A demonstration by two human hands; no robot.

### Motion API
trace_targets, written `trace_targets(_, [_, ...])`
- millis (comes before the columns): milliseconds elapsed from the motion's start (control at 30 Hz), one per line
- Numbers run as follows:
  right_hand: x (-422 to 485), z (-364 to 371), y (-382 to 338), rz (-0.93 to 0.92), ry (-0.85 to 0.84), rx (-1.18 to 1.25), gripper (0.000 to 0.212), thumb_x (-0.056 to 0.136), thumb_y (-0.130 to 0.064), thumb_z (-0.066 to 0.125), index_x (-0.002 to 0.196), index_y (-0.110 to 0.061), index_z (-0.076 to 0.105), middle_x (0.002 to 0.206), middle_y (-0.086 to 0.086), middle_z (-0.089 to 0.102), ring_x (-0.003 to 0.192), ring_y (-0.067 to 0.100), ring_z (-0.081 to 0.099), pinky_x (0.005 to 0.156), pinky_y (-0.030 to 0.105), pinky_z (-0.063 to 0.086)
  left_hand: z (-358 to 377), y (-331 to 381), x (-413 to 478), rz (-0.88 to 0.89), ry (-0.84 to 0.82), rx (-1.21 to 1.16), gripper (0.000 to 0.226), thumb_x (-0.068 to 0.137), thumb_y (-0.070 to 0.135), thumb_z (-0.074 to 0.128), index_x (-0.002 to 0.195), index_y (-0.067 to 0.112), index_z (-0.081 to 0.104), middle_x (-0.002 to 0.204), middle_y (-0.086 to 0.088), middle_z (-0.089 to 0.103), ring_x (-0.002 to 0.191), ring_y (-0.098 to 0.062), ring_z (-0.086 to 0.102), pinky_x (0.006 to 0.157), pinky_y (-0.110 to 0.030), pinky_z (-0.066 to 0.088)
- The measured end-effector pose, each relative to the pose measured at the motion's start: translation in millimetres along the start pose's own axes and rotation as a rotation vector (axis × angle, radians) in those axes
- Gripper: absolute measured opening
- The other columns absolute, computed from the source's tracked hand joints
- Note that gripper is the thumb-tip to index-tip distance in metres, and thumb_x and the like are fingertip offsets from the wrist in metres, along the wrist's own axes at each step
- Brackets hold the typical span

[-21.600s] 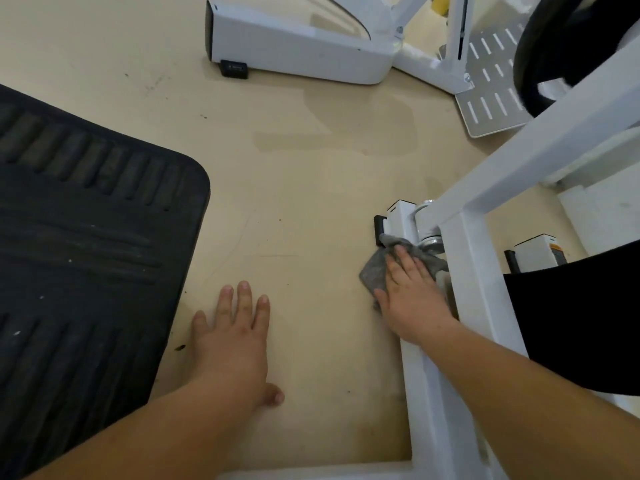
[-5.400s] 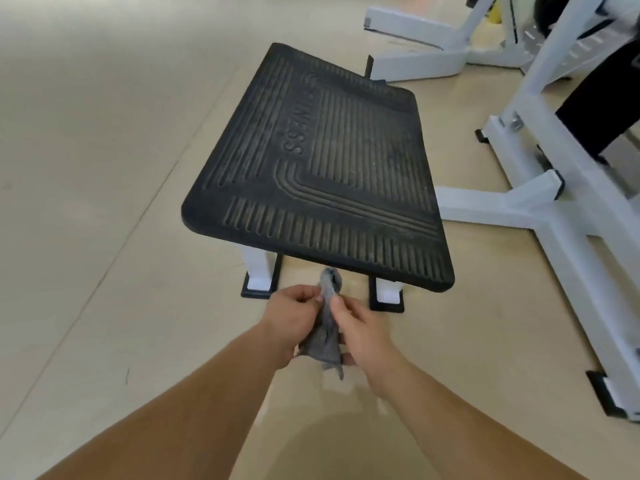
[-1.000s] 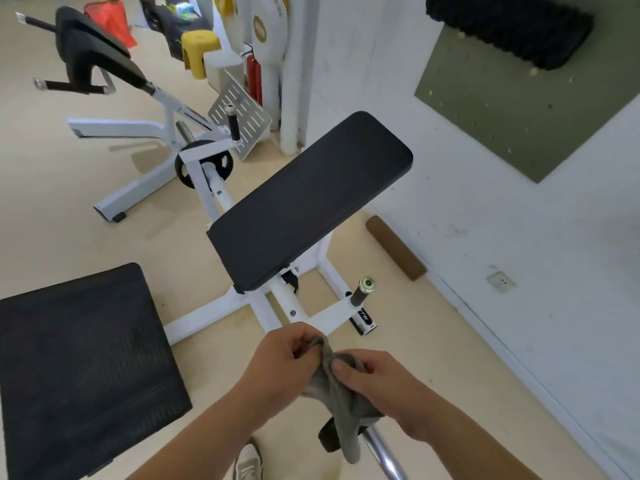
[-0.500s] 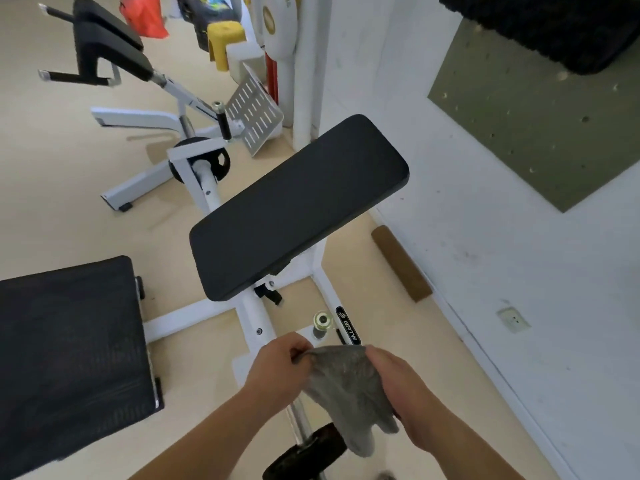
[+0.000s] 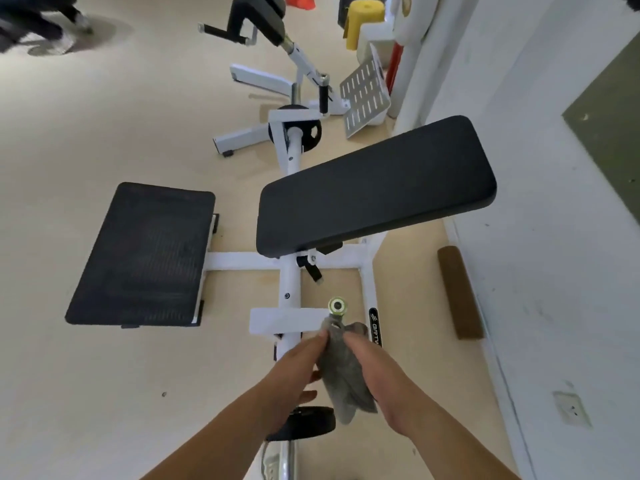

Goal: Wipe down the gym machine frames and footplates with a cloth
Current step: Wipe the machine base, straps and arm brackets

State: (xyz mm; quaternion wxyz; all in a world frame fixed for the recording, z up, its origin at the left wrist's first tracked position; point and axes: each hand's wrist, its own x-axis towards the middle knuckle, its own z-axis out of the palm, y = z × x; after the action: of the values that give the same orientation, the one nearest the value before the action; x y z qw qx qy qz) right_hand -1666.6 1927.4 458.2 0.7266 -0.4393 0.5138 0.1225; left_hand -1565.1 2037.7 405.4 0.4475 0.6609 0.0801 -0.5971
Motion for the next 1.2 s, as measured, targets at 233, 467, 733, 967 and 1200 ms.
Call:
trace_targets(233, [43.8, 40.5, -16.0, -0.426, 0.067, -0.656, 0.052, 0.106, -0.053, 0.035, 0.092, -0.018, 0.072, 0.084, -0.005, 0.066, 0.081, 0.017, 0.060, 0.076, 0.032, 0.052, -37.7, -4.8, 21.7, 0.177, 0.287, -0.043, 0.034, 0.108, 0.027, 0.044, 0.101, 0.016, 0.075, 0.097, -0.009, 0.076, 0.092, -0.023, 0.073, 0.080, -0.037, 0.059])
trace_targets(467, [160.9, 38.4, -48.7, -0.517, 0.242, -1.263, 0.031, 0.105, -0.035, 0.035, 0.083, -0.023, 0.054, 0.084, -0.006, 0.058, 0.077, 0.016, 0.052, 0.065, 0.034, 0.045, -77.8, 1.9, 70.4, 0.680, 0.612, 0.579, 0.027, 0.108, 0.034, 0.041, 0.092, 0.029, 0.063, 0.071, 0.010, 0.063, 0.066, -0.010, 0.060, 0.065, -0.034, 0.054])
trace_targets(733, [230.4, 42.9, -43.3, -0.485, 0.348, -1.496, 0.027, 0.101, -0.035, 0.032, 0.090, -0.026, 0.055, 0.081, -0.005, 0.063, 0.074, 0.019, 0.056, 0.064, 0.033, 0.041, -65.3, -56.2, 201.8, 0.737, 0.486, 1.247, 0.038, 0.096, 0.040, 0.042, 0.126, 0.034, 0.064, 0.148, 0.000, 0.048, 0.145, -0.030, 0.037, 0.119, -0.044, 0.032])
trace_targets(967, [235.5, 30.4, -46.0, -0.523, 0.304, -1.496, 0.027, 0.101, -0.037, 0.038, 0.084, -0.025, 0.055, 0.074, -0.008, 0.062, 0.067, 0.011, 0.054, 0.056, 0.031, 0.038, -53.4, -65.6, 254.6, 0.632, 0.549, 1.284, 0.059, 0.105, 0.064, 0.020, 0.160, 0.049, 0.006, 0.172, 0.000, 0.012, 0.157, -0.039, -0.008, 0.120, -0.069, -0.004])
trace_targets(1200, [248.2, 39.0, -36.1, -0.482, 0.470, -1.595, 0.032, 0.096, -0.046, 0.042, 0.079, -0.024, 0.057, 0.072, -0.007, 0.060, 0.064, 0.016, 0.053, 0.055, 0.030, 0.035, -73.0, -63.4, 266.8, 0.755, 0.488, 1.412, 0.062, 0.103, 0.067, 0.023, 0.159, 0.042, 0.022, 0.161, -0.003, 0.040, 0.153, -0.038, 0.025, 0.122, -0.066, 0.005])
